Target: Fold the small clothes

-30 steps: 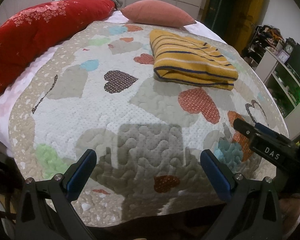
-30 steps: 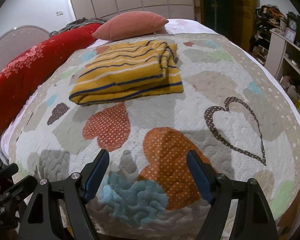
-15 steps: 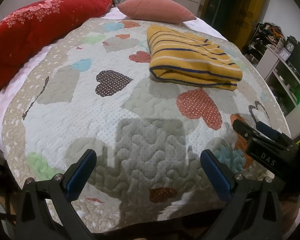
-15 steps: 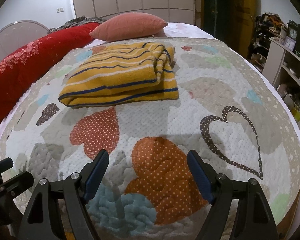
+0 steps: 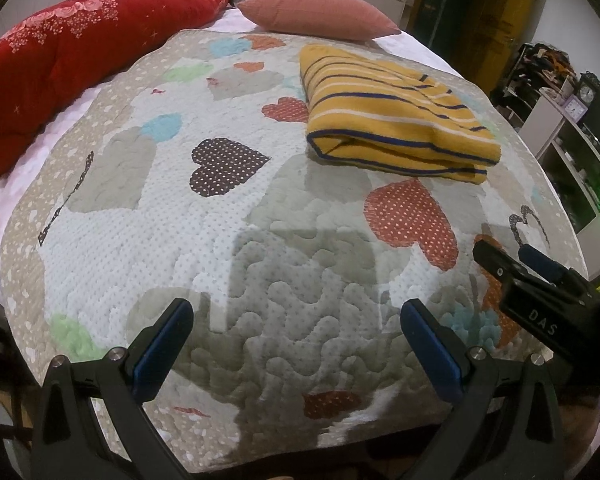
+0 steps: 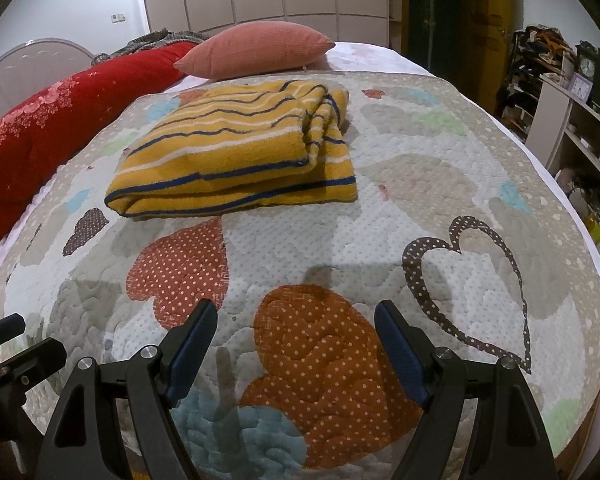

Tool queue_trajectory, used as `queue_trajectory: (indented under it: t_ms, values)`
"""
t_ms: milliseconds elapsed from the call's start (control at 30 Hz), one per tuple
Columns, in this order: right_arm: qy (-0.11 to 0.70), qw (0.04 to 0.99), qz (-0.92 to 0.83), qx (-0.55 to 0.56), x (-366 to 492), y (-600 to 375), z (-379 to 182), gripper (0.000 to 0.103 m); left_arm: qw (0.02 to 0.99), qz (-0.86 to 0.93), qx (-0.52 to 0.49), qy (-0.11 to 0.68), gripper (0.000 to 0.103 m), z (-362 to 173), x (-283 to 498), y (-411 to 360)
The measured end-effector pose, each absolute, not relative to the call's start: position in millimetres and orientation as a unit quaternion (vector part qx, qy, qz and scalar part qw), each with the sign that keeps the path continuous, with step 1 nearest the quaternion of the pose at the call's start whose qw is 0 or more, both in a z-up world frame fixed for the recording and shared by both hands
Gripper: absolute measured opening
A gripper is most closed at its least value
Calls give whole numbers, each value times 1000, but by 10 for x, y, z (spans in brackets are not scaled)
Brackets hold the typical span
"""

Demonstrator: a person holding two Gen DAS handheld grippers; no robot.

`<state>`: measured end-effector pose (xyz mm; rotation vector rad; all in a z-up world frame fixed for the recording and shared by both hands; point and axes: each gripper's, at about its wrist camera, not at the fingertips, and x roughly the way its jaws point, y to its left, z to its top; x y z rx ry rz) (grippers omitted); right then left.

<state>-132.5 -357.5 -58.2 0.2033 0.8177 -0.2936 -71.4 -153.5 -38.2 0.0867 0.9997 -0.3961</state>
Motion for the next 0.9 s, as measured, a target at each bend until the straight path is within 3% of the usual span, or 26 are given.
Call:
queue_trajectory:
  t_ms: [900]
  values:
    - [392,906,-136,80,-1318,-3421,-564,86,879,-152,78,446,103,-328,-753,-1534]
